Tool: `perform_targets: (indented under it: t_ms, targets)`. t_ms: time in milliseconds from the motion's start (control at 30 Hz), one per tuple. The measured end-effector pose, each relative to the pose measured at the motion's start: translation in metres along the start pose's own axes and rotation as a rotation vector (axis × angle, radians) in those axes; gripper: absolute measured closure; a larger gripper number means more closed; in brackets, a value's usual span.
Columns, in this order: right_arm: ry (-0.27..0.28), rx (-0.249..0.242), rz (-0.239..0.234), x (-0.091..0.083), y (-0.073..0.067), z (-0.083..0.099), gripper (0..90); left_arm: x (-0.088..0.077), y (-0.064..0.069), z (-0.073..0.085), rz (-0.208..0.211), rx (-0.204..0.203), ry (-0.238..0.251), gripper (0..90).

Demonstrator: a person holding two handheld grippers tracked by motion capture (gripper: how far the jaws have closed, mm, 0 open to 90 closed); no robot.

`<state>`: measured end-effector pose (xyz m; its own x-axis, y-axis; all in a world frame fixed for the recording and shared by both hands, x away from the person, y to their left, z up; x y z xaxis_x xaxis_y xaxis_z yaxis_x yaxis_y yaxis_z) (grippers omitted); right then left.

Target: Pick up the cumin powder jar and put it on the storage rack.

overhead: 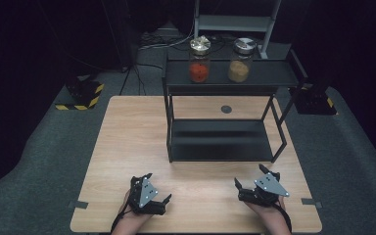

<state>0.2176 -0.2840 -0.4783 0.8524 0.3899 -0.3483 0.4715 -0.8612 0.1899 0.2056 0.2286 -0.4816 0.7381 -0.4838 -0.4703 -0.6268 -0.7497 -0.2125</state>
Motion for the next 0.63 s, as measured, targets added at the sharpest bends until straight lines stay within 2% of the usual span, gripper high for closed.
perform_targets:
  t_ms: [133, 167, 233, 367, 633]
  targets:
    - [-0.052, -0.003, 0.008, 0.004, -0.001, 0.005, 0.0, 0.000, 0.000, 0.000, -0.001, 0.001, 0.001, 0.9]
    - [-0.073, -0.013, 0.018, 0.004, -0.003, 0.003, 0.0, 0.000, 0.000, 0.000, -0.001, 0.002, 0.002, 0.9]
    - [-0.064, -0.034, 0.032, 0.003, -0.005, 0.005, 0.0, 0.000, 0.000, 0.000, 0.000, 0.001, 0.000, 0.9]
    - [-0.127, -0.068, 0.036, 0.006, -0.008, -0.003, 0.0, 0.000, 0.001, 0.000, 0.000, 0.007, -0.001, 0.8]
    - [-0.154, -0.109, 0.041, 0.007, -0.013, -0.006, 0.0, 0.000, 0.000, 0.000, 0.008, 0.010, -0.003, 0.8]
Point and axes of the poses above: each handheld gripper's, and its own axes: x roughly forward along the jaws, z roughly out of its underside, y roughly to its right, the point moved 1 cm from there along x, roughly forward along the jaws
